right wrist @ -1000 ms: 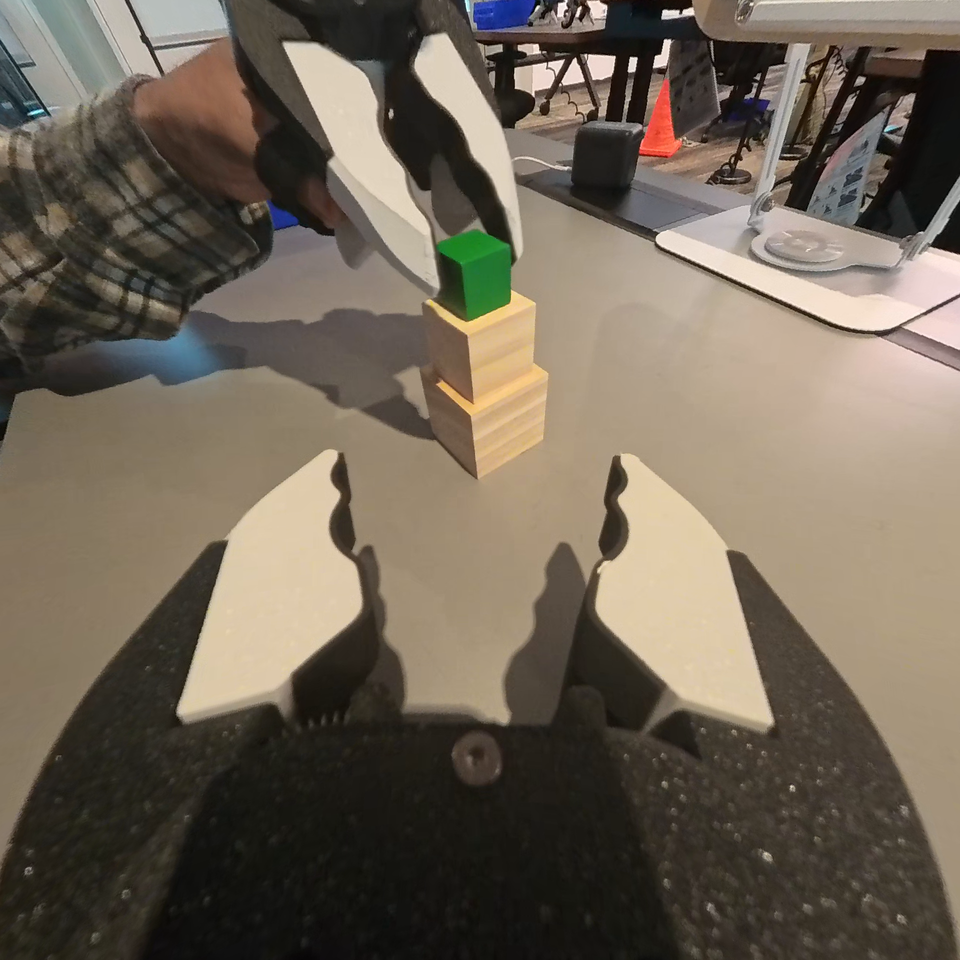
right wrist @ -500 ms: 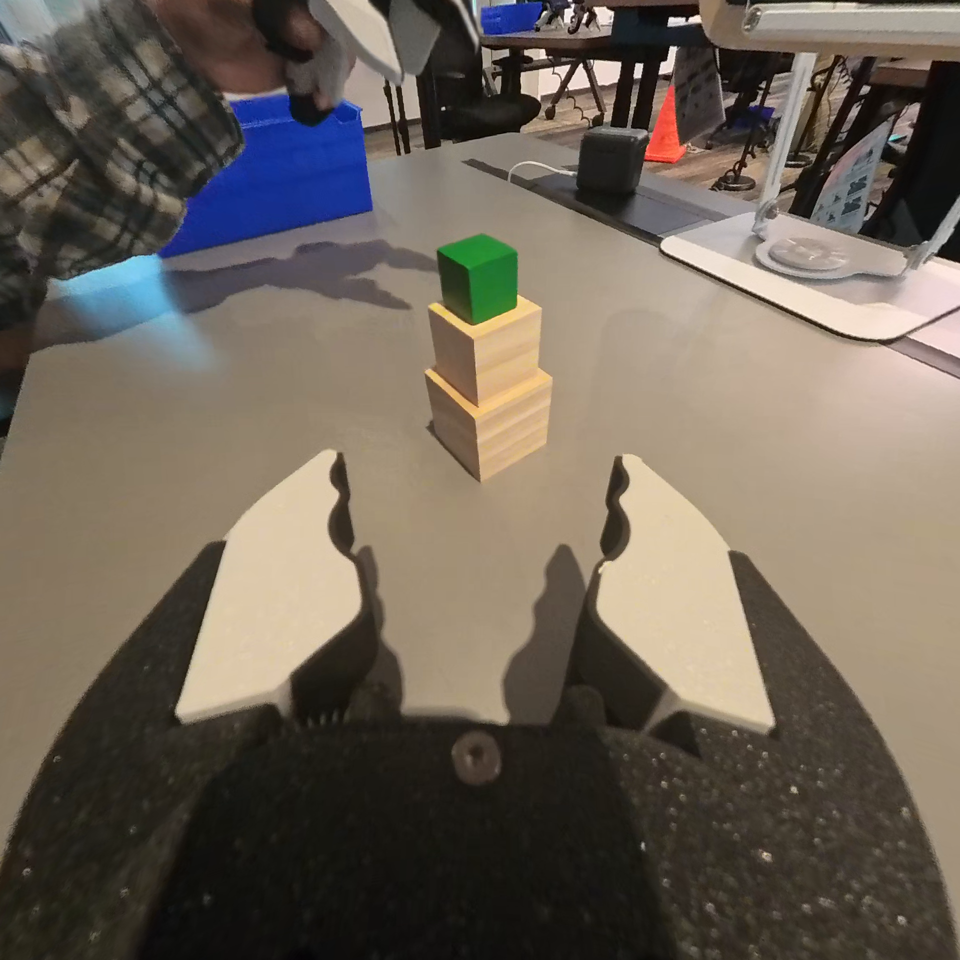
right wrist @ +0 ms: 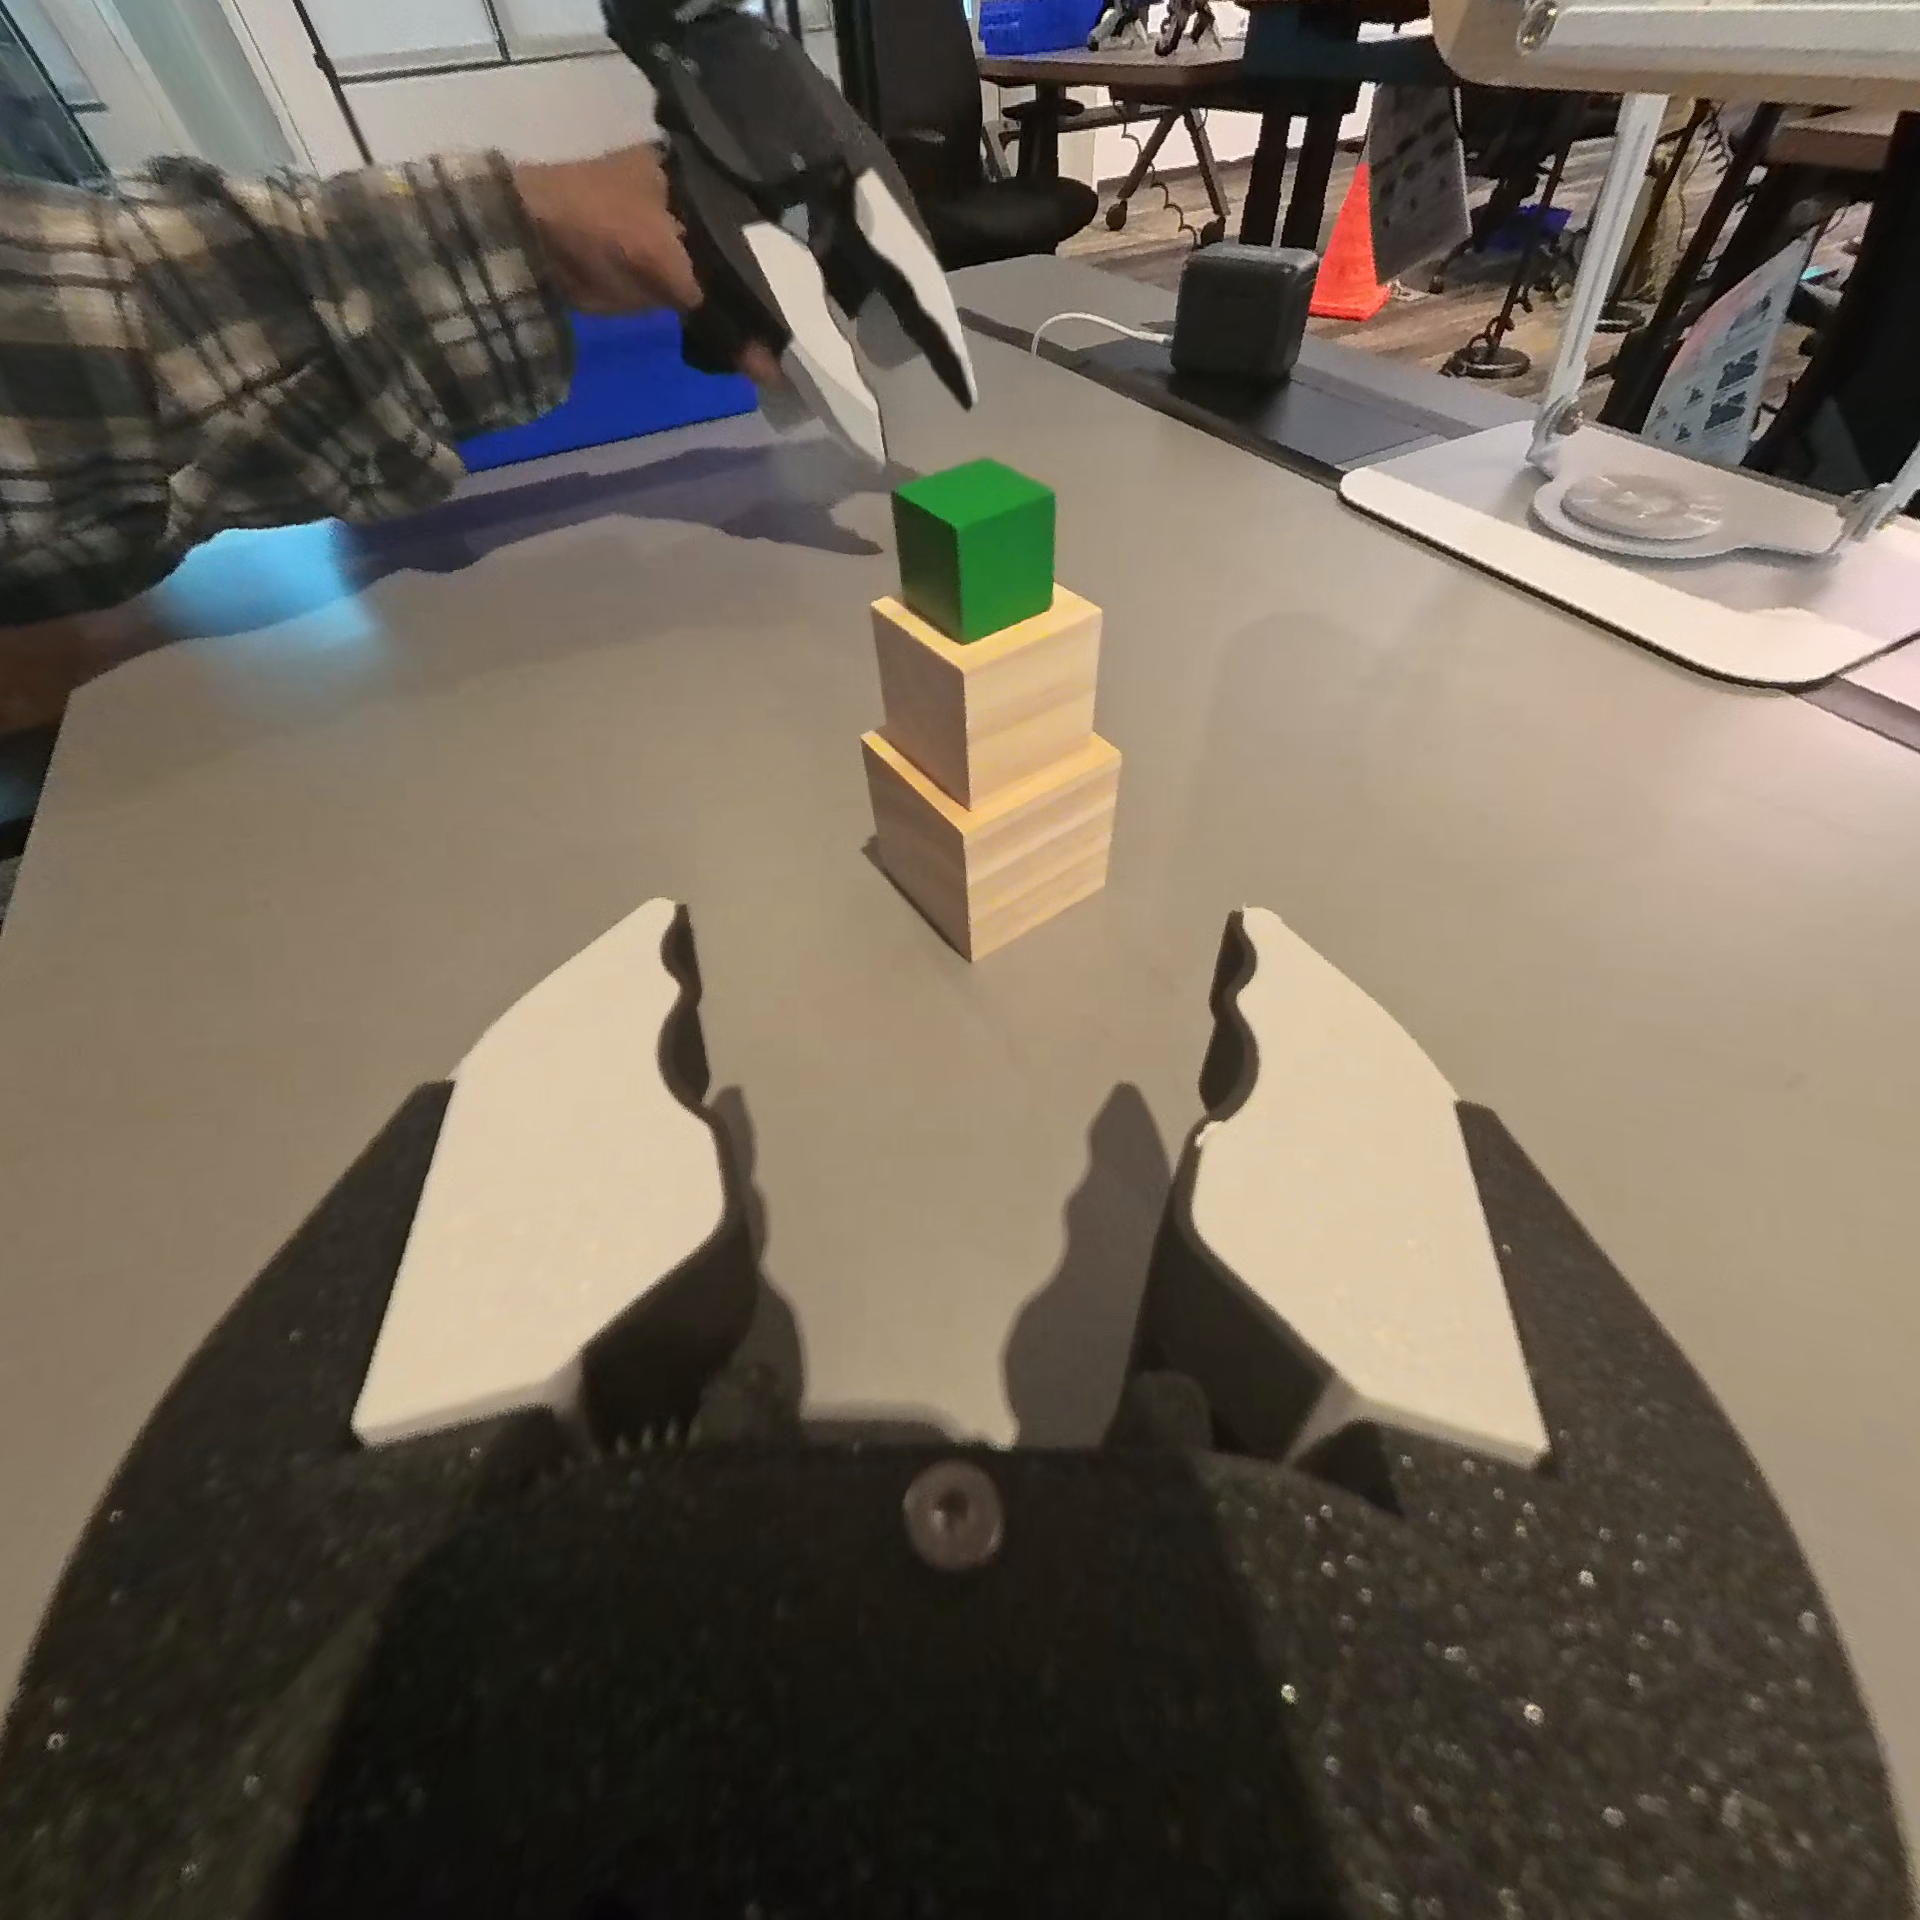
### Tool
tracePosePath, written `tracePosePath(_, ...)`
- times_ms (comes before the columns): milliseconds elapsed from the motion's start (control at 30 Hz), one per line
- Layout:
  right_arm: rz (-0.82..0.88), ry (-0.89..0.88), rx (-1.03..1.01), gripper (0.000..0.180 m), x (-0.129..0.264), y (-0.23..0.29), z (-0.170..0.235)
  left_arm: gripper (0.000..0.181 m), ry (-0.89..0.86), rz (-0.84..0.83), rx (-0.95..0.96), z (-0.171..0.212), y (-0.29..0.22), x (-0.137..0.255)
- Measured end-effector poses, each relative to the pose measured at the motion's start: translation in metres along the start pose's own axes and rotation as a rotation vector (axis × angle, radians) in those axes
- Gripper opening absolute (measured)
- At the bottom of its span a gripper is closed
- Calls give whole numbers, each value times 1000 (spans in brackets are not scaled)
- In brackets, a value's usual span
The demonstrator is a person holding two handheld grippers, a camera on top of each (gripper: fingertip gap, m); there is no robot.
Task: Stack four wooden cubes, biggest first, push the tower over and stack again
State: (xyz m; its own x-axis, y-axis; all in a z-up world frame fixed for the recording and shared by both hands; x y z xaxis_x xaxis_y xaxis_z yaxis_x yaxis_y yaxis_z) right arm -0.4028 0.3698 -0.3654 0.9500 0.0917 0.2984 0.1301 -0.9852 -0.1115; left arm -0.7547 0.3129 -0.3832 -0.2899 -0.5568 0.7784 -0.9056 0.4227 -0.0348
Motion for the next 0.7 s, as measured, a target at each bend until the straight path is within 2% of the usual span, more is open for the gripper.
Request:
tracePosePath(33, -1, 0, 2, 94, 0, 0, 0, 60, 12, 3, 5, 3, 1, -3)
tracePosePath(467, -10, 9, 4, 93, -1, 2, 1, 53, 55, 26, 37, 21, 5, -24)
tracePosePath(700, -7, 9, 1, 92, -1, 2, 1, 41, 77, 44, 47, 25, 3, -31)
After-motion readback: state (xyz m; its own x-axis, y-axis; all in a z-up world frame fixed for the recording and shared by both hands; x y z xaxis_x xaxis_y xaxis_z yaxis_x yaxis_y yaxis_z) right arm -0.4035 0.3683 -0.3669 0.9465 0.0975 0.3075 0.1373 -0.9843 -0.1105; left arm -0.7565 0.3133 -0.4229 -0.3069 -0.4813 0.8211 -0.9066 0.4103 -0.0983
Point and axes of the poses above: each gripper's, where its closed fingertips meet, x back along the fingers, z out of its underside, y = z × x across the jaws, the point moved 3 cm from there along x, back along the fingers, and after that the axes turned 10 degrees about x, right-handed, at the moved point
